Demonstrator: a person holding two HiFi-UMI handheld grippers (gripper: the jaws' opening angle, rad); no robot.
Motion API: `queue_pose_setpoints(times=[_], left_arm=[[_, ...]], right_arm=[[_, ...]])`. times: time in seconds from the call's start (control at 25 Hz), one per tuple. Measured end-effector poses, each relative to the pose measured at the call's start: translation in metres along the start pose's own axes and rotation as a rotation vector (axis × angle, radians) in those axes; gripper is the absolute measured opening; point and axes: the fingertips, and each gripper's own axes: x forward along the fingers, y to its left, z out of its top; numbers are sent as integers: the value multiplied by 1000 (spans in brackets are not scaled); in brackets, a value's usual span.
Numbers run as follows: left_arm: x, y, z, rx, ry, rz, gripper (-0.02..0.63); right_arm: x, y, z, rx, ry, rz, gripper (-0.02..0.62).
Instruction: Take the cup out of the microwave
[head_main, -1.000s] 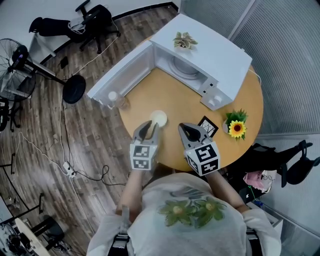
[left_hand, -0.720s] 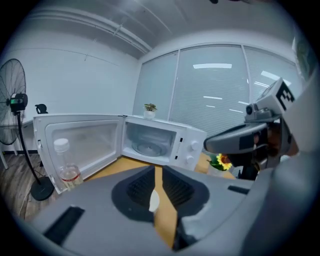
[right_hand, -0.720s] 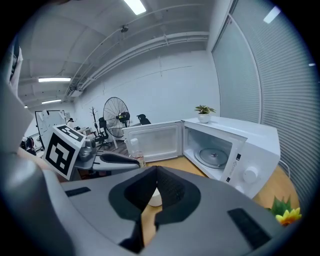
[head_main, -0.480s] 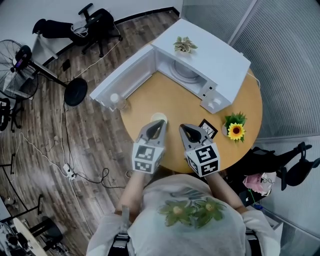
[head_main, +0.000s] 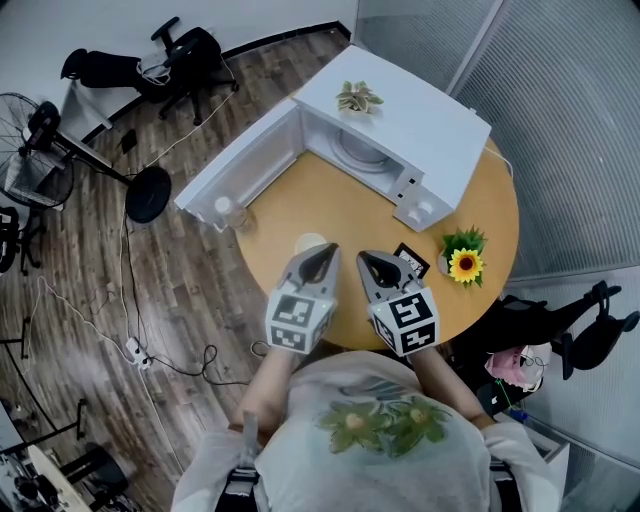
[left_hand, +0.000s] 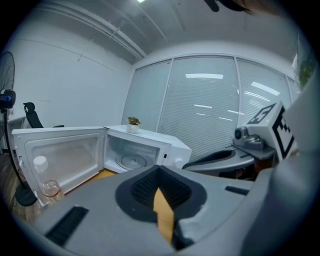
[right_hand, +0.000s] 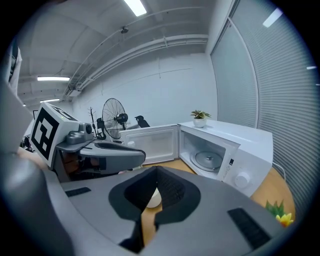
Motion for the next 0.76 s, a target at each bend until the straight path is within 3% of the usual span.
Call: queue_pose_setpoints(times=[0.76], left_arm=[[7, -11, 0, -29, 16, -44, 5]], right_arm=[[-7, -10, -4, 34, 5, -8, 17]])
